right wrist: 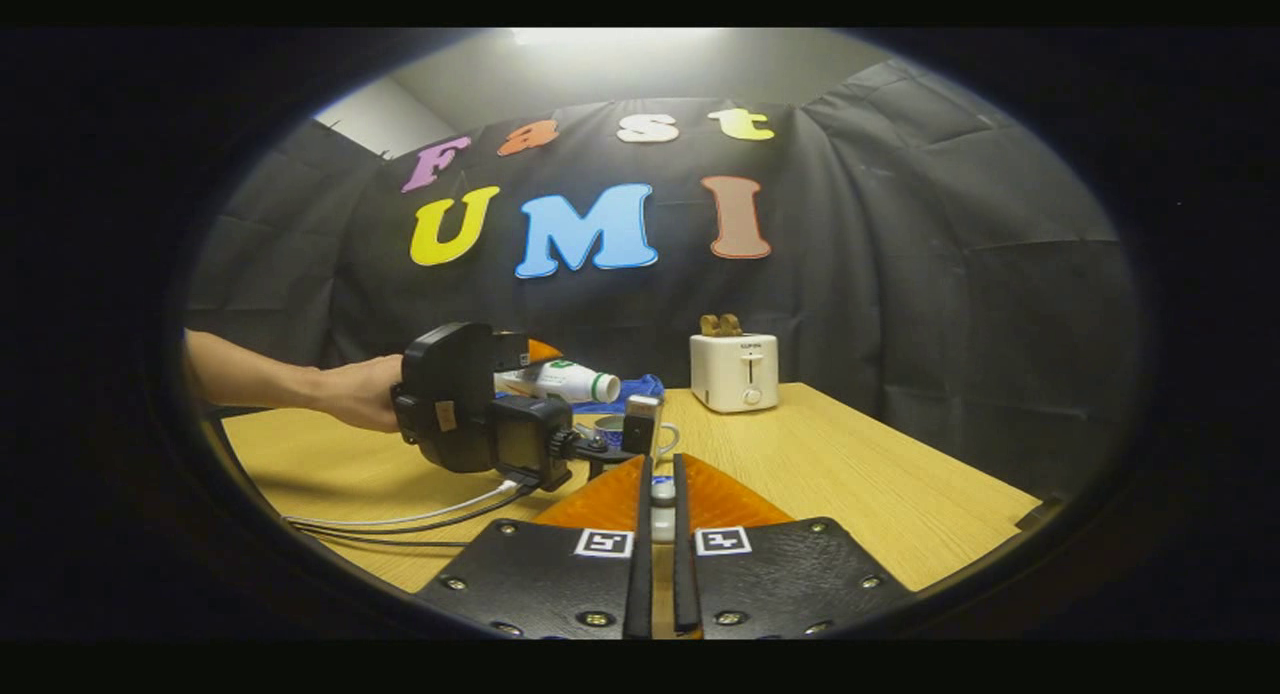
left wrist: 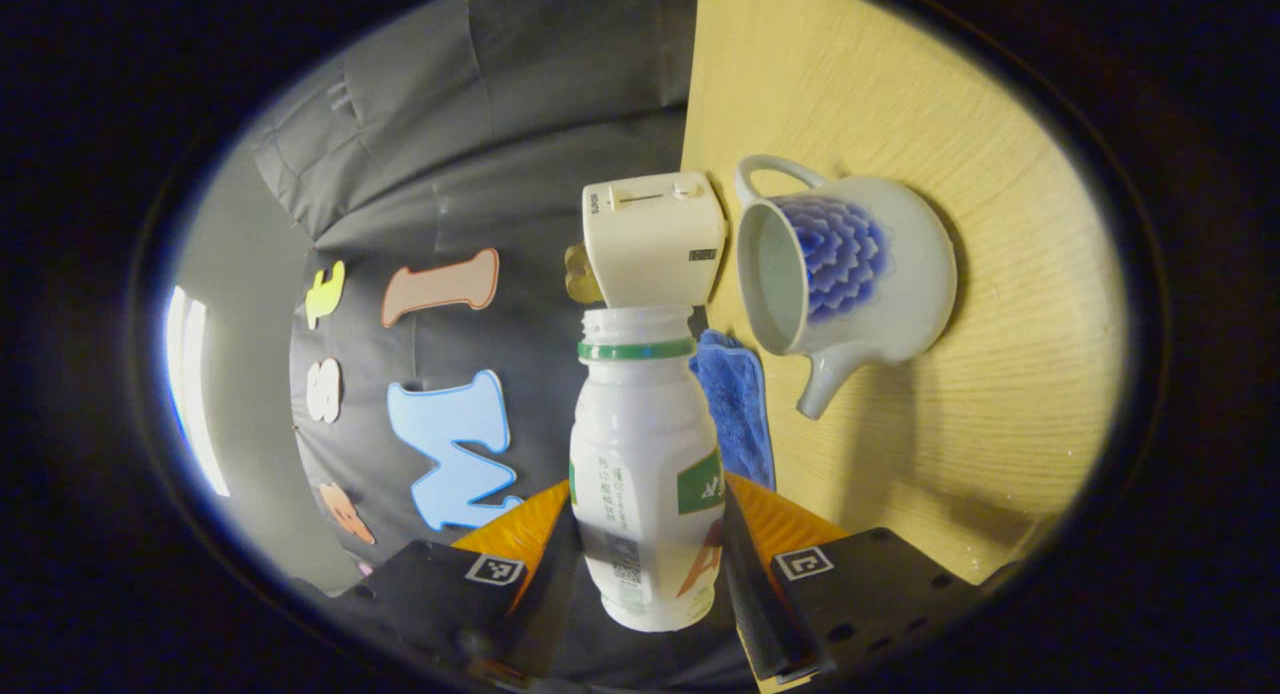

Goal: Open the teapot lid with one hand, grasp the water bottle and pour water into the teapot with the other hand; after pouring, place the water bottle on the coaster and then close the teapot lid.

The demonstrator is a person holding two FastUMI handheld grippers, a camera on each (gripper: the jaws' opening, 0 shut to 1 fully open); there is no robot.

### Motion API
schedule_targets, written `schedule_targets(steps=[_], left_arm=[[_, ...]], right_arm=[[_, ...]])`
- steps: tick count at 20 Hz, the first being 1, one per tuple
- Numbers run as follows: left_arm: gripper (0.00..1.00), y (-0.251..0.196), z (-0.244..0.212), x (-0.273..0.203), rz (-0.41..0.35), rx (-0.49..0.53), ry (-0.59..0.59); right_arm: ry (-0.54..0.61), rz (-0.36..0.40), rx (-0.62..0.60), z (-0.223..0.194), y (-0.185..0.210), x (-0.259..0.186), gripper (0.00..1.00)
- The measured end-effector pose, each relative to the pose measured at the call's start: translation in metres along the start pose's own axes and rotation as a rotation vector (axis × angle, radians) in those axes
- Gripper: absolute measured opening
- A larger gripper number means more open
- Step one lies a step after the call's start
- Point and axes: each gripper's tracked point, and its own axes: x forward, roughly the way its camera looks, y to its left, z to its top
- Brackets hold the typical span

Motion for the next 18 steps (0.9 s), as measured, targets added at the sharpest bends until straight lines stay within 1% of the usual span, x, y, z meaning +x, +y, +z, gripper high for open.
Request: schedule_targets(steps=[1, 2, 4, 5, 6, 7, 8, 9, 10, 11, 12, 14, 15, 16, 17, 18], left_arm=[[0.83, 0.0002, 0.0011, 0.001, 0.002, 0.006, -0.002], [0.76, 0.0037, 0.0009, 0.0002, 0.009, 0.015, -0.003], [0.76, 0.0047, 0.0, -0.0003, 0.011, 0.025, -0.001], [0.82, 0.0054, -0.0001, 0.001, 0.014, 0.028, -0.002], [0.82, 0.0052, -0.0014, 0.0004, 0.013, 0.031, 0.0], [0.69, 0.005, -0.0016, -0.0007, 0.013, 0.034, 0.002], [0.76, 0.0049, -0.003, -0.0009, 0.01, 0.039, 0.003], [0.76, 0.0042, -0.0028, -0.0004, 0.008, 0.046, 0.003], [0.82, 0.0046, -0.0037, -0.0016, 0.008, 0.053, 0.004], [0.76, 0.0038, -0.005, -0.0006, 0.006, 0.058, 0.006], [0.82, 0.0052, -0.0051, -0.0016, 0.01, 0.06, 0.007], [0.7, 0.0058, -0.006, -0.0022, 0.013, 0.072, 0.008], [0.82, 0.0045, -0.0062, -0.0019, 0.01, 0.075, 0.008], [0.82, 0.0054, -0.0064, -0.0015, 0.01, 0.079, 0.008], [0.76, 0.0055, -0.0065, -0.0013, 0.013, 0.084, 0.008], [0.69, 0.0069, -0.0062, -0.0019, 0.016, 0.091, 0.008]], right_arm=[[0.001, 0.0, 0.0, 0.0001, -0.0002, 0.0001, 0.08], [0.002, 0.0, 0.001, -0.0004, -0.0006, 0.0001, 0.08], [0.004, 0.0, 0.002, -0.0012, -0.0017, 0.0003, 0.08], [0.004, 0.0, 0.003, -0.0008, -0.0016, 0.0, 0.08], [0.003, -0.001, 0.002, -0.0001, -0.0016, -0.0005, 0.08], [0.002, -0.001, 0.002, 0.0002, -0.0019, -0.0002, 0.08], [0.003, -0.002, 0.002, 0.0, -0.0019, 0.0003, 0.08], [0.003, -0.002, 0.002, 0.0004, -0.002, -0.0001, 0.08], [0.002, 0.0, 0.004, -0.0002, -0.0018, -0.0008, 0.08], [-0.001, 0.001, 0.007, 0.0014, -0.0014, -0.0012, 0.08], [-0.003, 0.001, 0.005, 0.0016, -0.0009, -0.002, 0.08], [-0.006, 0.001, 0.002, 0.003, -0.0006, -0.0023, 0.08], [-0.007, 0.003, 0.002, 0.0031, 0.0, -0.0029, 0.08], [-0.005, 0.003, -0.001, 0.0029, -0.0001, -0.002, 0.0], [-0.004, 0.003, -0.001, 0.0025, -0.0005, -0.0026, 0.0], [-0.002, 0.004, 0.001, 0.0013, -0.0004, -0.0012, 0.08]])
